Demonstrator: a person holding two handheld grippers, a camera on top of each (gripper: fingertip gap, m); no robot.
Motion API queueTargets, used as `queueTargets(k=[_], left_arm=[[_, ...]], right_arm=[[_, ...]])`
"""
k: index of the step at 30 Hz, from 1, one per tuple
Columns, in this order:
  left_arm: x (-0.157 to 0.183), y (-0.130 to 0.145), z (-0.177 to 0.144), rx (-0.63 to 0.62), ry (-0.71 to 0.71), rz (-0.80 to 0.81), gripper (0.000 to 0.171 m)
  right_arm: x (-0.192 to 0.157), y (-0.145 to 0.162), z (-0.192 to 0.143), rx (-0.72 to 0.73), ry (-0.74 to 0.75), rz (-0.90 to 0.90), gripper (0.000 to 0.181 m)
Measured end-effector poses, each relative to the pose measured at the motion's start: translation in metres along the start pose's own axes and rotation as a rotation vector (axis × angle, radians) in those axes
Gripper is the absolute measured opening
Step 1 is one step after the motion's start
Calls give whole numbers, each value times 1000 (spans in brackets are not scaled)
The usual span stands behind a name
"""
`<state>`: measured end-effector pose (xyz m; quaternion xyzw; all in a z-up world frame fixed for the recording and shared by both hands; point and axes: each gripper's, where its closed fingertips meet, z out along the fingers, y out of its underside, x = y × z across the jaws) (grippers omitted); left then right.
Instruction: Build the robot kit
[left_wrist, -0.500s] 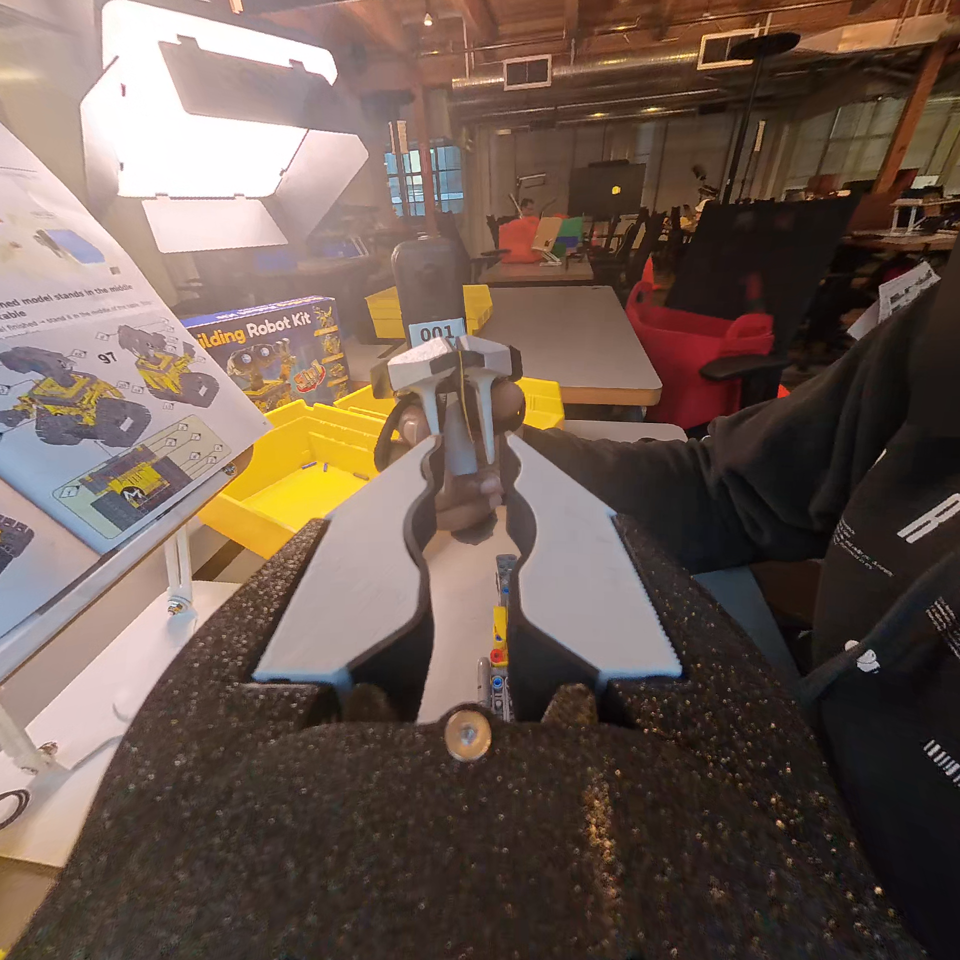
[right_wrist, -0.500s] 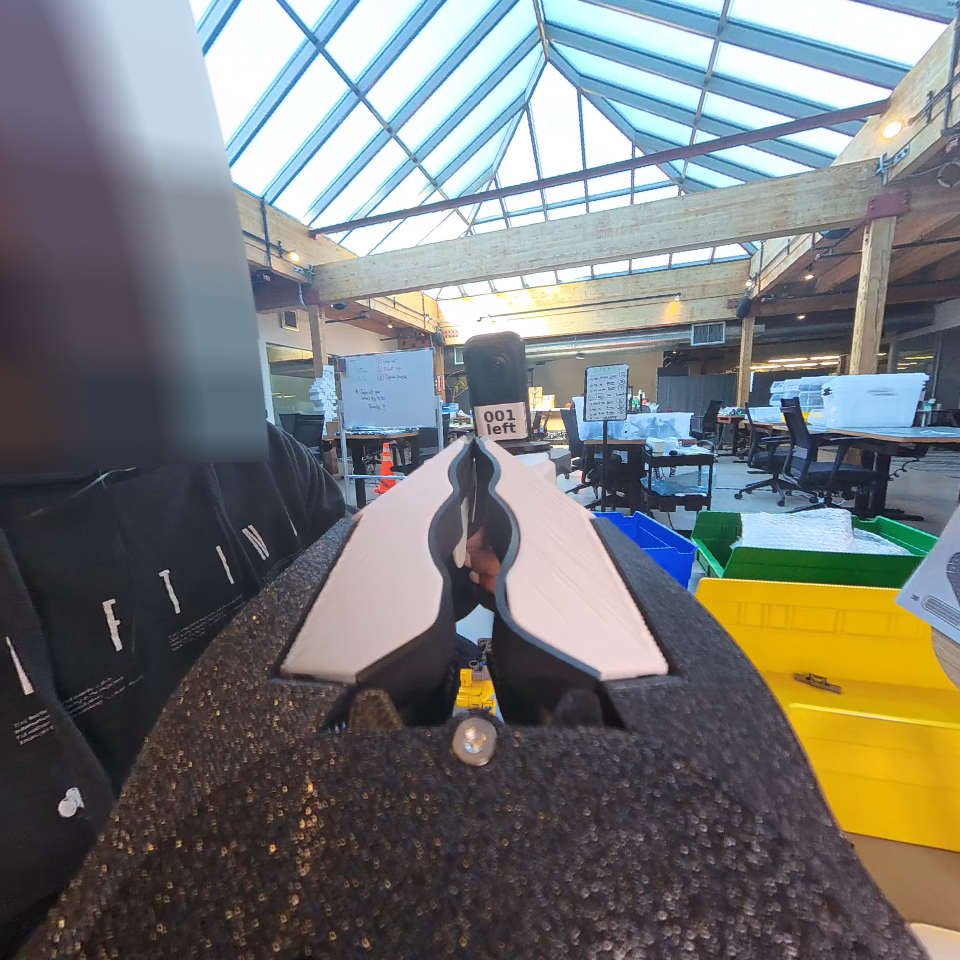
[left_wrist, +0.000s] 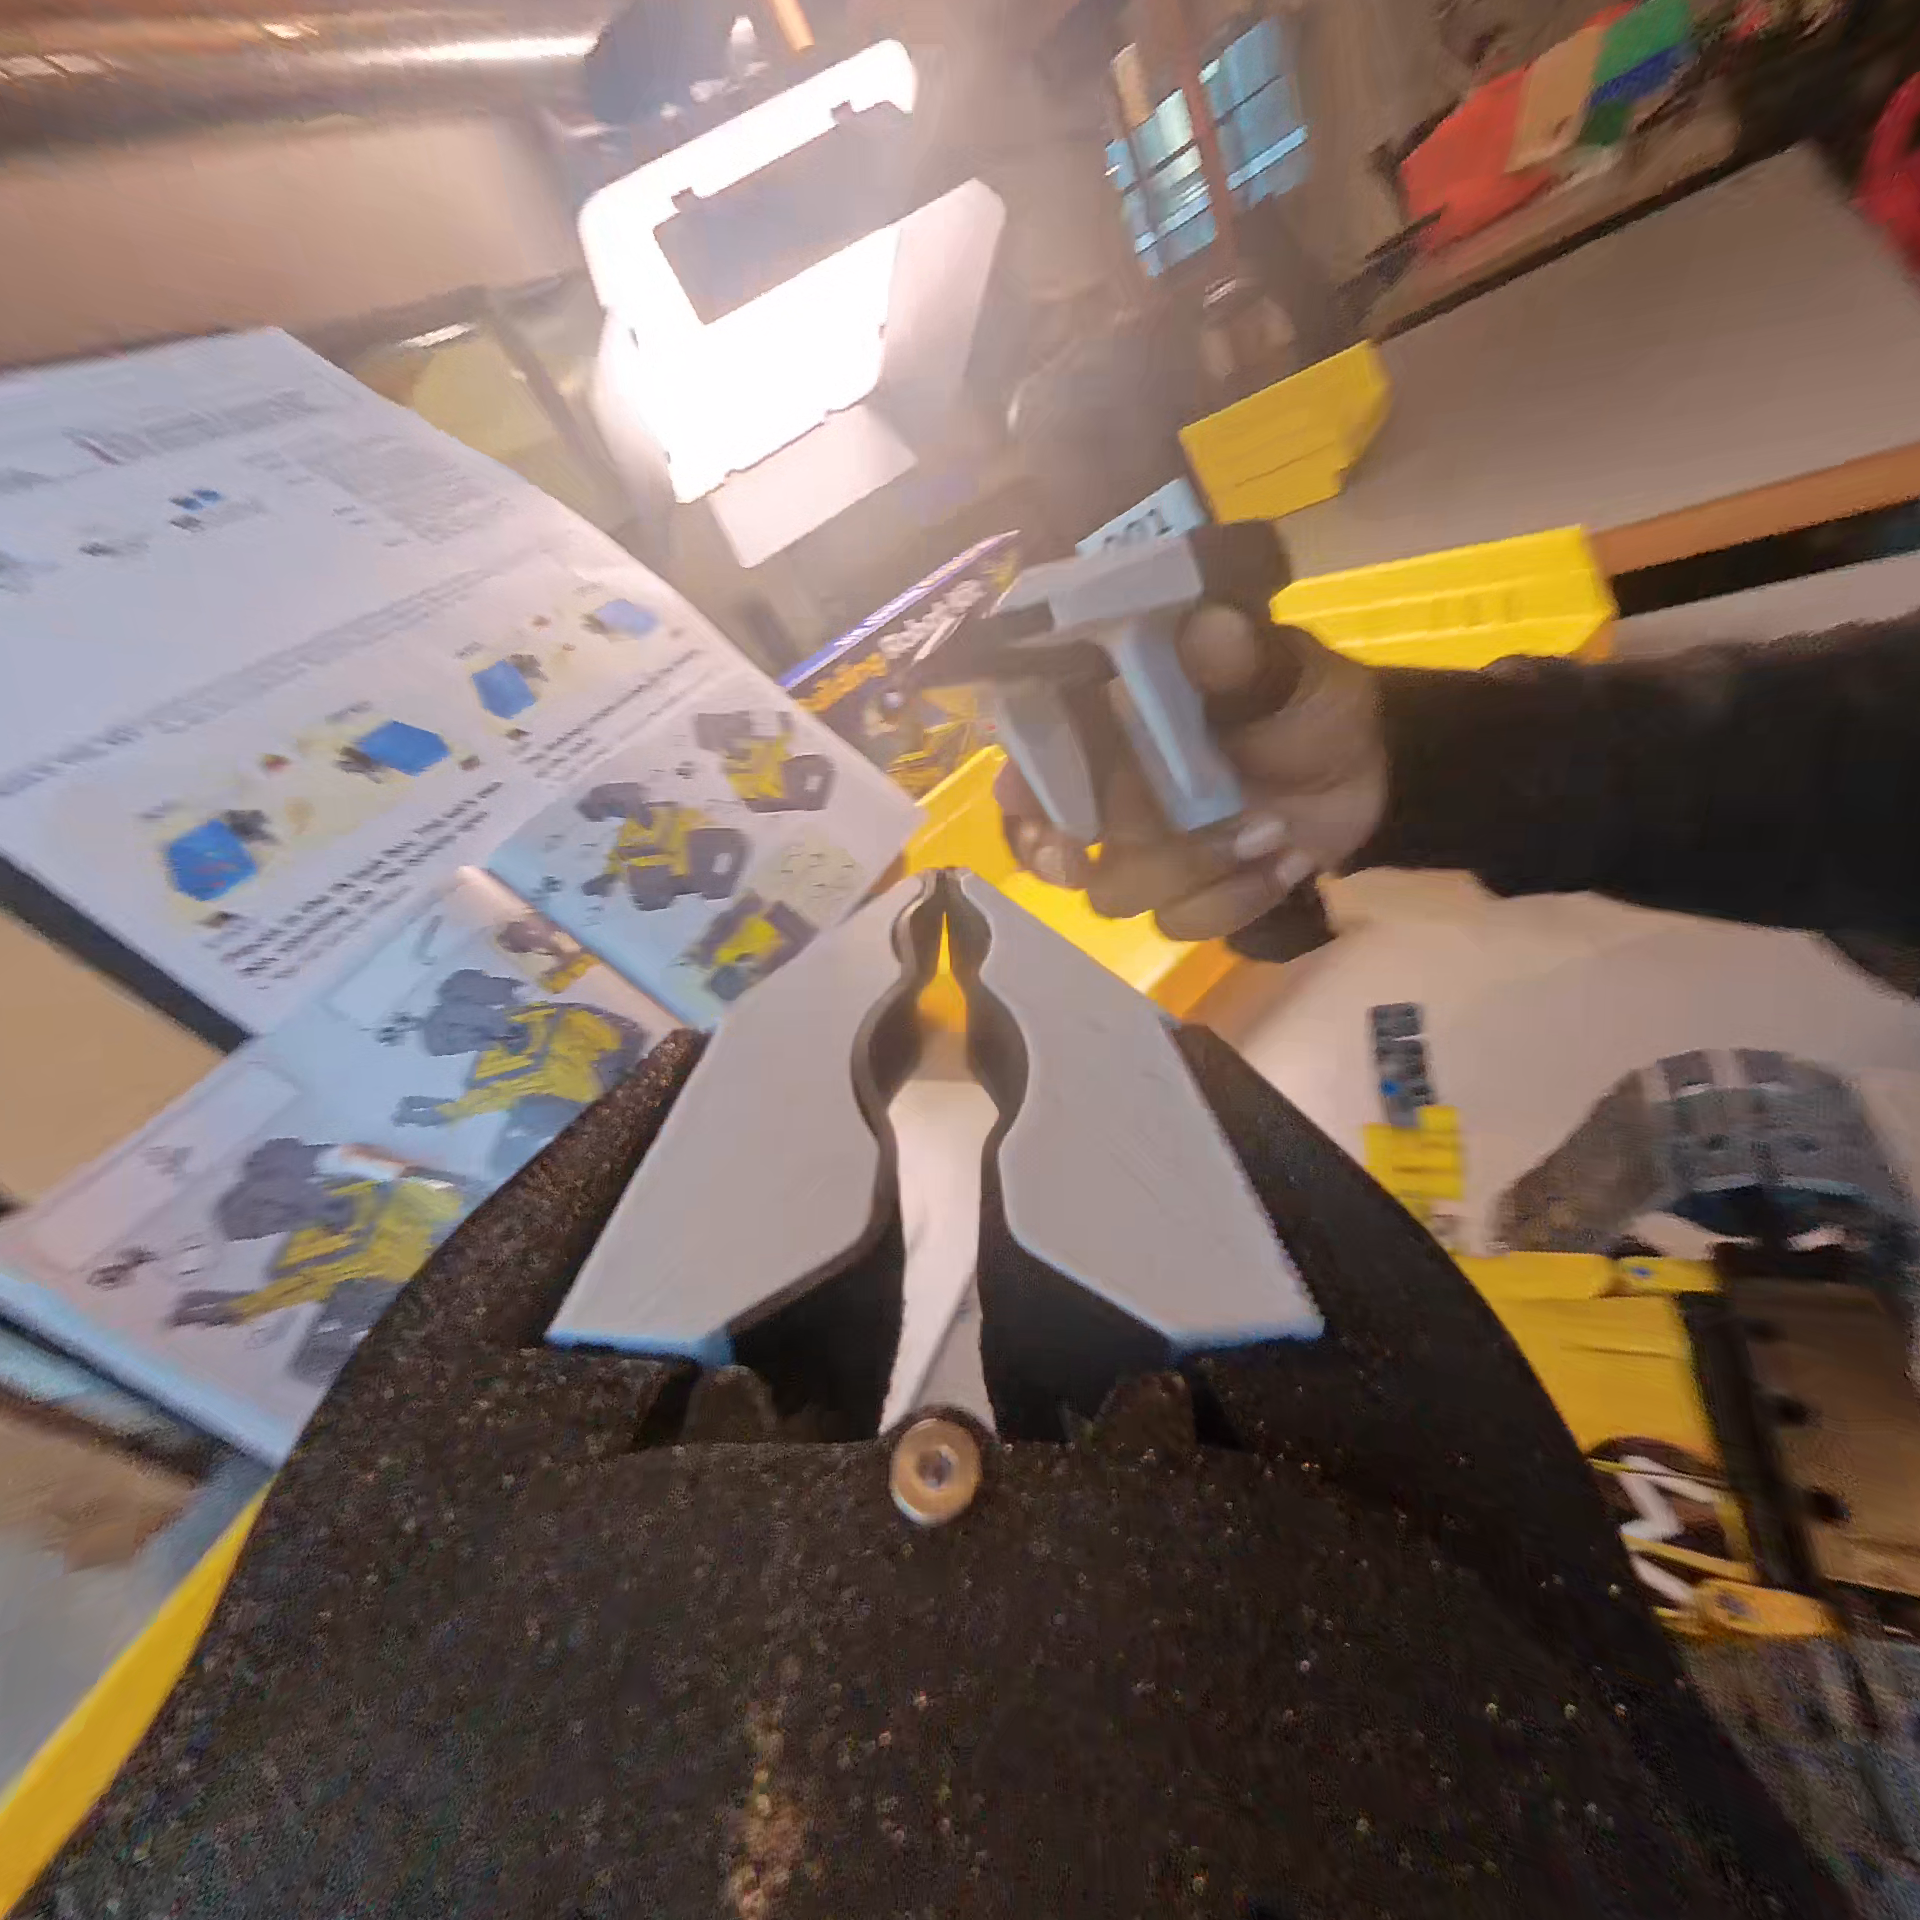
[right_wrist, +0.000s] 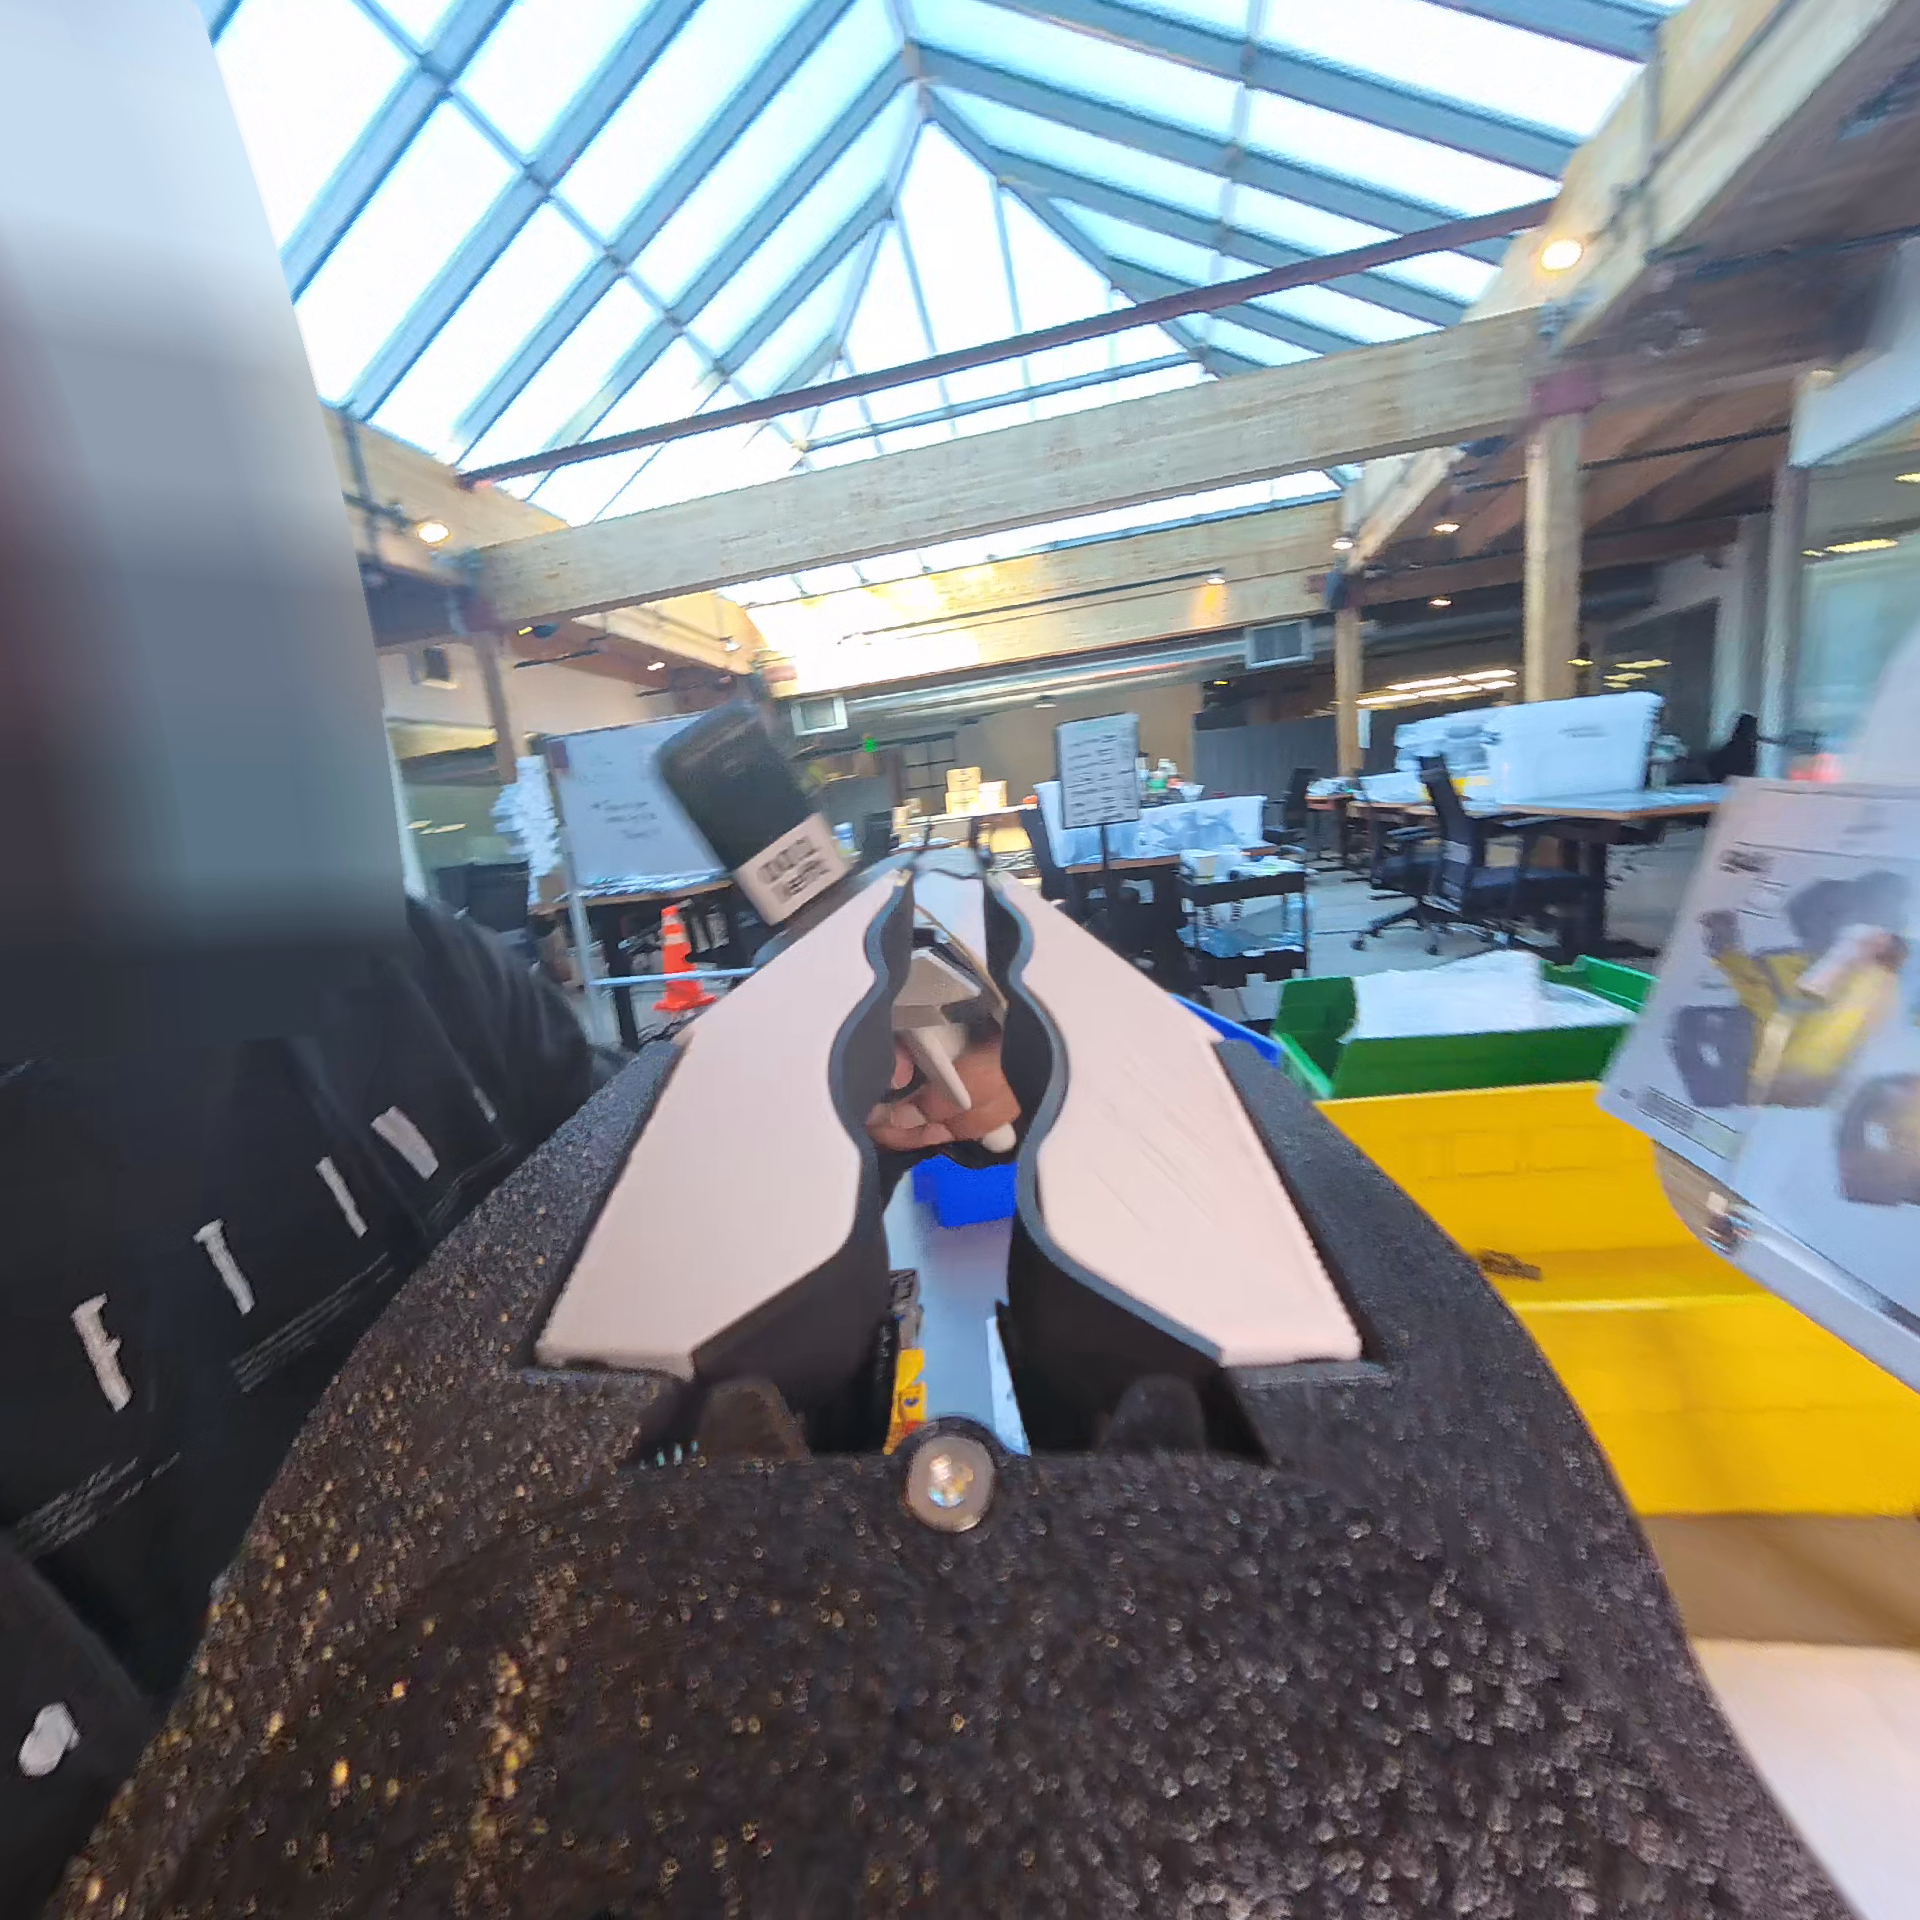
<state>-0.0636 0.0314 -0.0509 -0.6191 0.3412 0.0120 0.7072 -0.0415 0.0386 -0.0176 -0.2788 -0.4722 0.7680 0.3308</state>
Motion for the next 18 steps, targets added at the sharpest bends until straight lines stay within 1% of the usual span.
queueTargets(k=[2,4,6,7,11,14,18], left_arm=[[-22,8,-4,-52,-186,198,0],[-42,15,-9,-113,-362,431,0],[-49,20,-12,-150,-465,614,0],[-50,22,-12,-157,-491,673,0],[-50,31,-10,-177,-541,792,0],[-51,35,-9,-189,-546,815,0],[-50,34,-9,-187,-551,835,0]], right_arm=[[16,-5,-4,4,95,48,17],[31,1,-5,-36,184,110,22],[39,16,0,-85,237,158,24],[40,24,5,-106,246,184,25],[40,42,20,-116,254,306,26],[40,43,22,-95,252,352,20],[44,43,21,-92,283,356,16]])
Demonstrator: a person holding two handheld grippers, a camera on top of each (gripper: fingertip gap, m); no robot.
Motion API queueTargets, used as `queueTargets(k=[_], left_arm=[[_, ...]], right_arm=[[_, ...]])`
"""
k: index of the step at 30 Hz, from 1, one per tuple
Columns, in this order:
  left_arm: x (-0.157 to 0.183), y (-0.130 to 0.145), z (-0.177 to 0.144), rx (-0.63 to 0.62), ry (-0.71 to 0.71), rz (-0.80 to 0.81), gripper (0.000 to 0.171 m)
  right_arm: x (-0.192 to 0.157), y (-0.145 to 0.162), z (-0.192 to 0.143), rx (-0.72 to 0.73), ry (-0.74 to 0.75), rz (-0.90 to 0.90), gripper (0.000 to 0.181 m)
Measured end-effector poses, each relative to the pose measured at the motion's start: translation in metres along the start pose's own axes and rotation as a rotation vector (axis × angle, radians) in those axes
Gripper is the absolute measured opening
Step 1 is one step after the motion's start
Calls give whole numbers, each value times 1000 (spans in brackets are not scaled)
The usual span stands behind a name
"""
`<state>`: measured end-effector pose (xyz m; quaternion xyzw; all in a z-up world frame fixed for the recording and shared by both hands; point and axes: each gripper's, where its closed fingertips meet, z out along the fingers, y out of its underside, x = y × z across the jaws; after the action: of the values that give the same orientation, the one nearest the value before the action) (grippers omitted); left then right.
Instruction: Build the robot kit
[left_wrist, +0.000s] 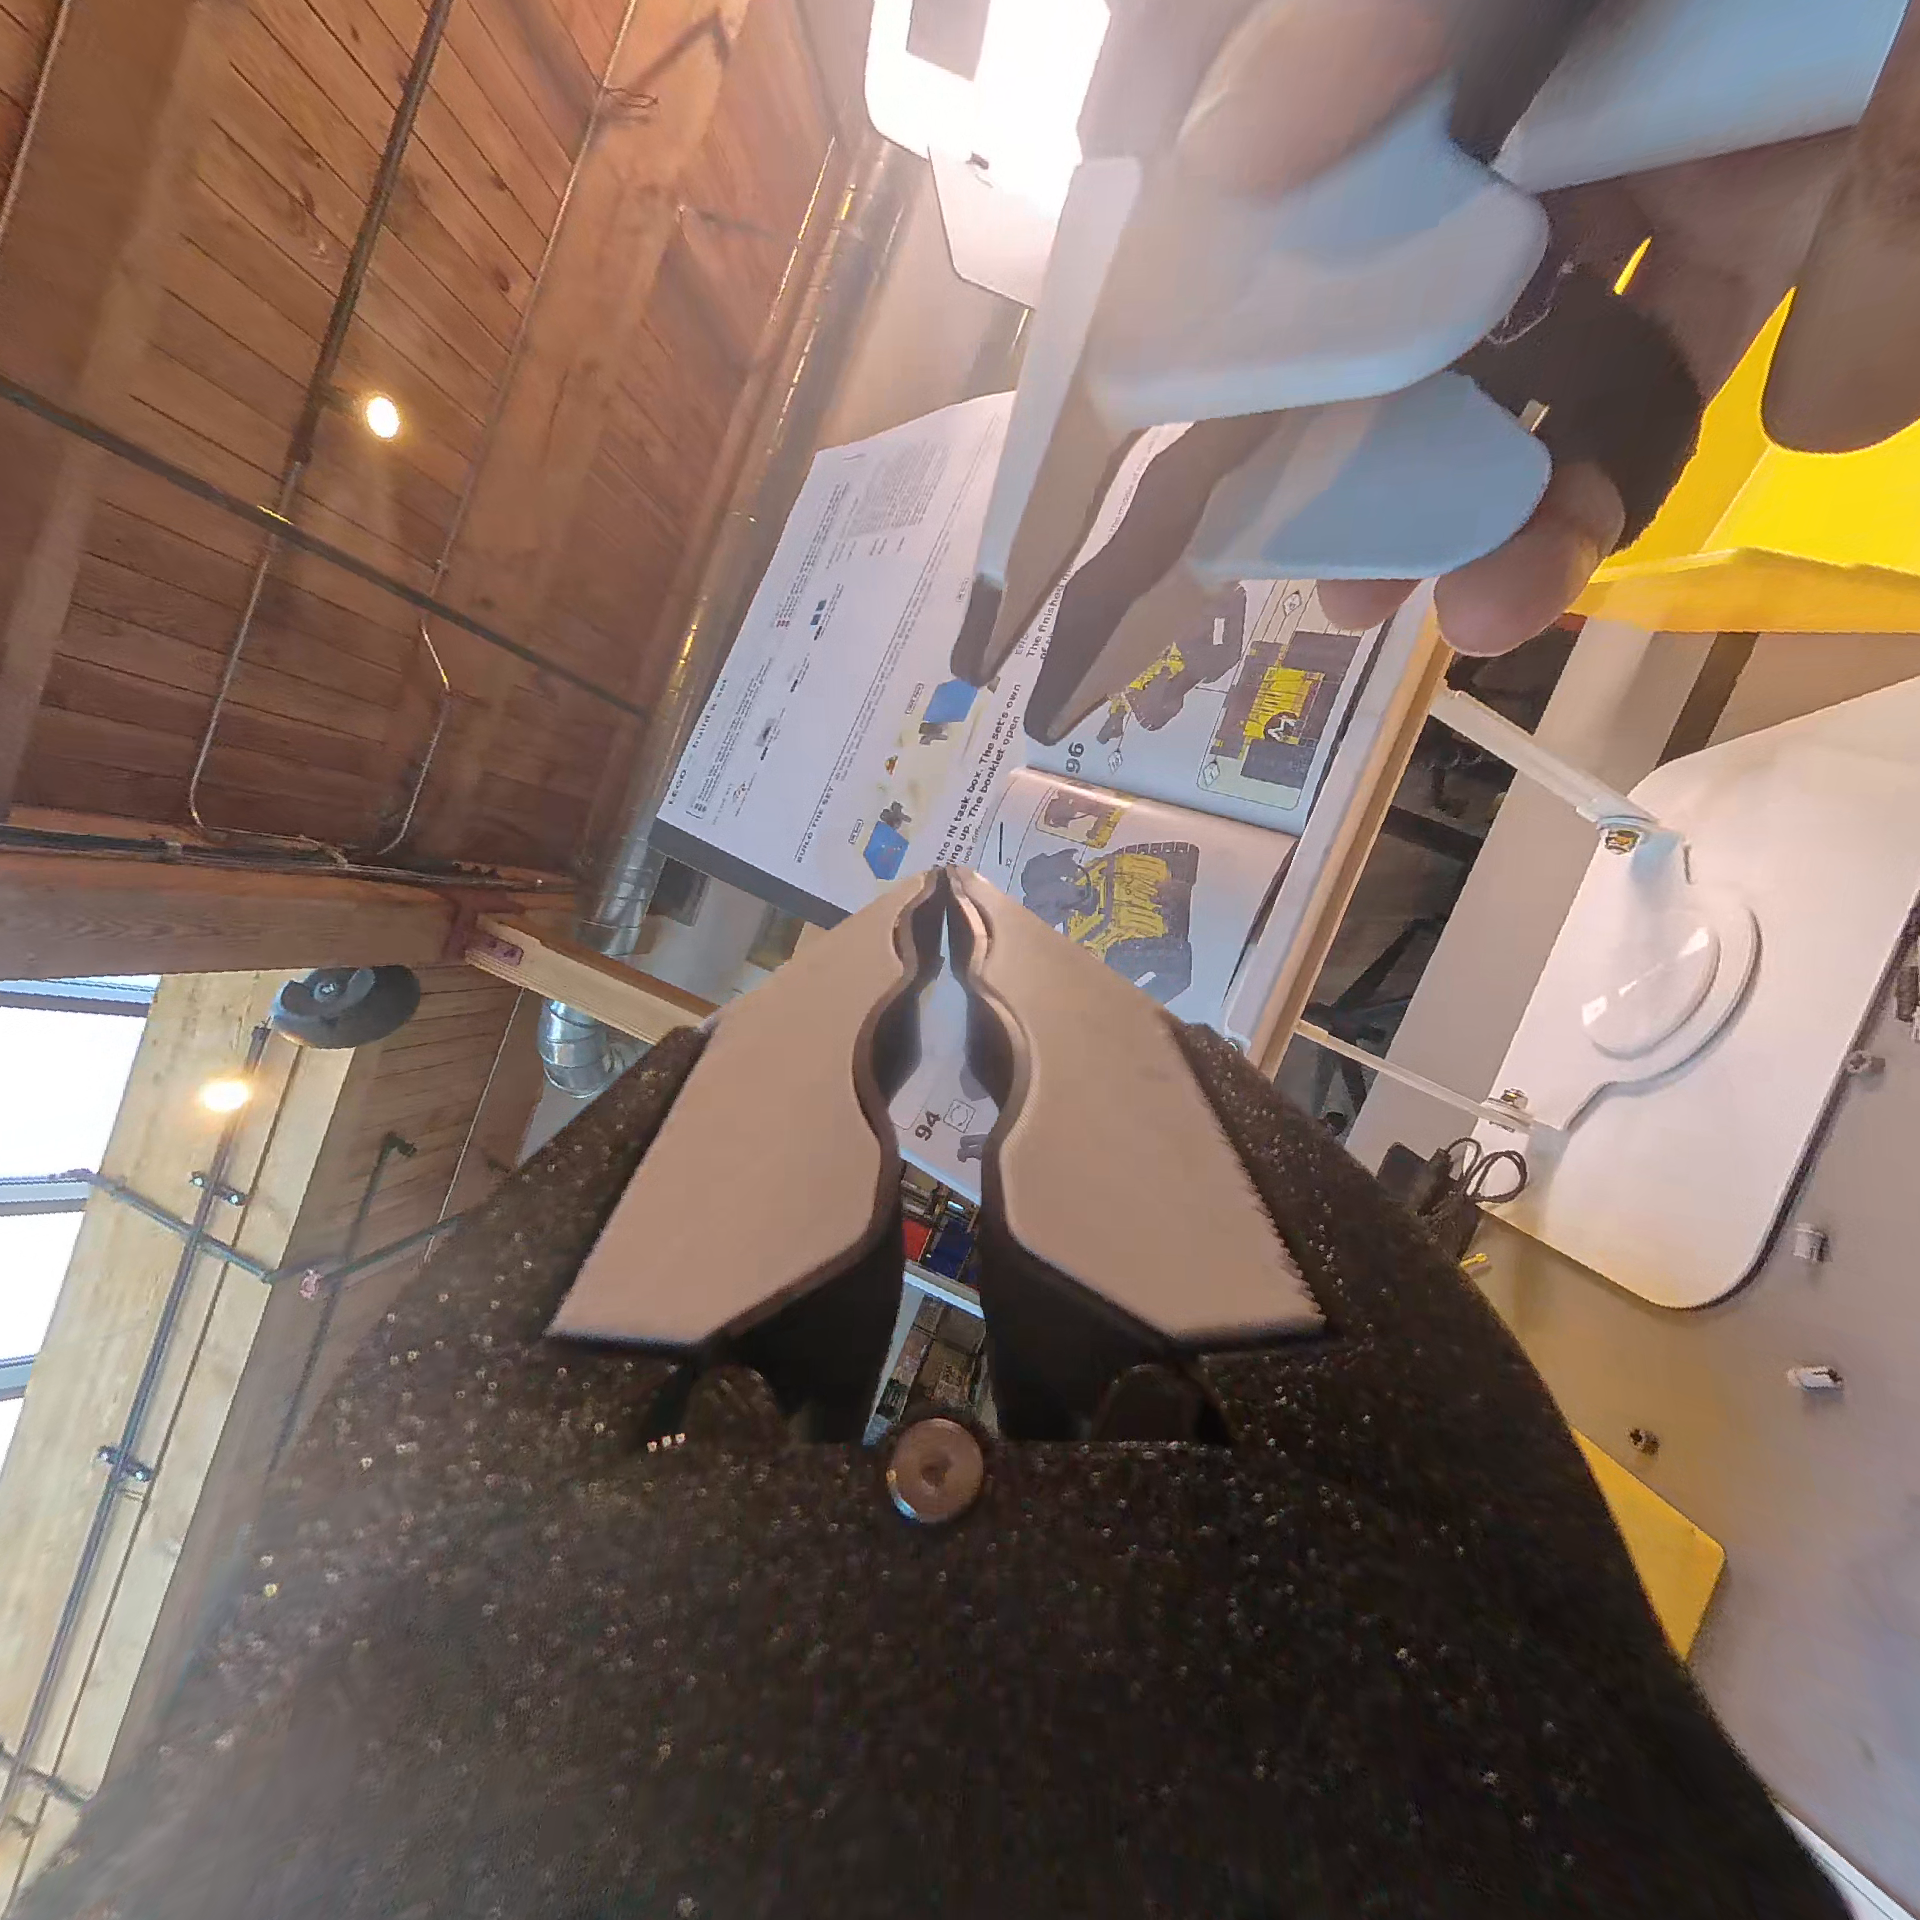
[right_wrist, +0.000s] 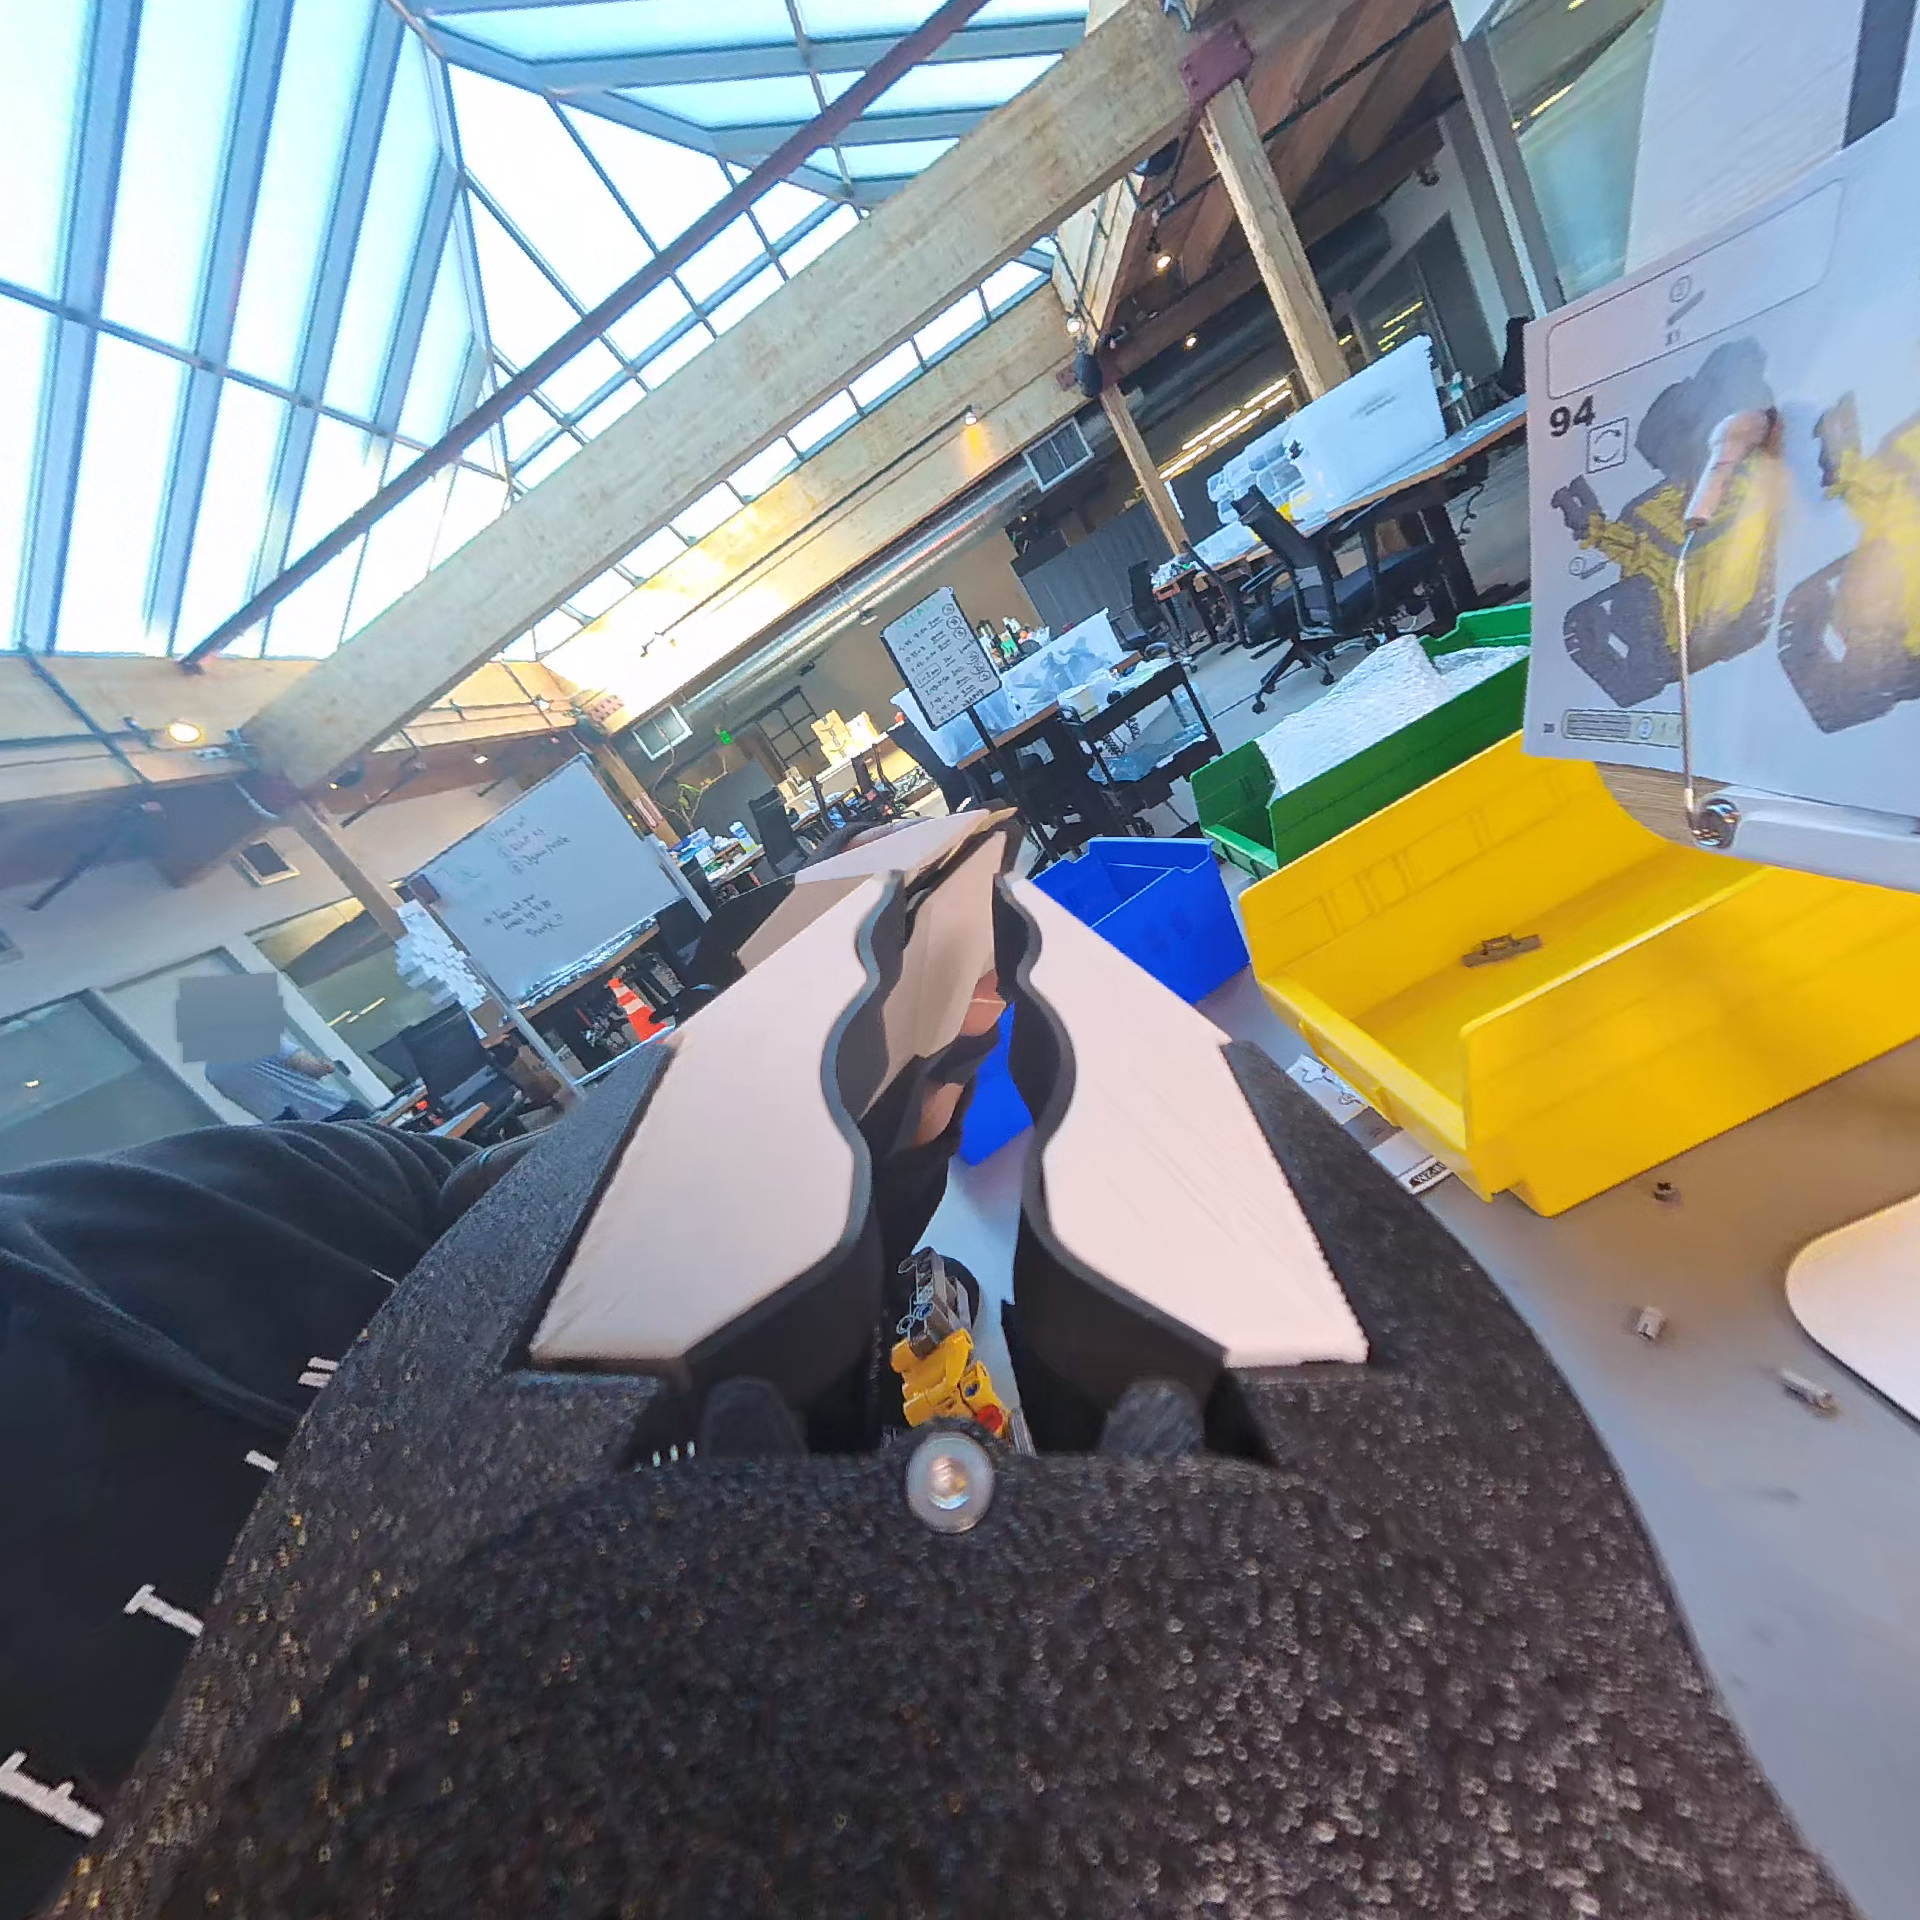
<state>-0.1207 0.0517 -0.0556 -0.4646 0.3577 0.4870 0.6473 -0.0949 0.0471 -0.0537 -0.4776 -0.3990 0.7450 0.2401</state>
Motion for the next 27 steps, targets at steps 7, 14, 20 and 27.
queueTargets(k=[7,14,20,27], left_arm=[[4,-2,0,3,4,21,0],[6,-2,0,5,16,18,0],[10,-13,-4,104,211,-335,15],[2,-41,-34,324,853,-1237,32]], right_arm=[[2,-2,-1,16,-5,30,13],[4,-2,-2,16,2,27,0],[2,-4,-7,-18,3,-60,0],[-22,-3,-22,-161,-40,-308,0]])
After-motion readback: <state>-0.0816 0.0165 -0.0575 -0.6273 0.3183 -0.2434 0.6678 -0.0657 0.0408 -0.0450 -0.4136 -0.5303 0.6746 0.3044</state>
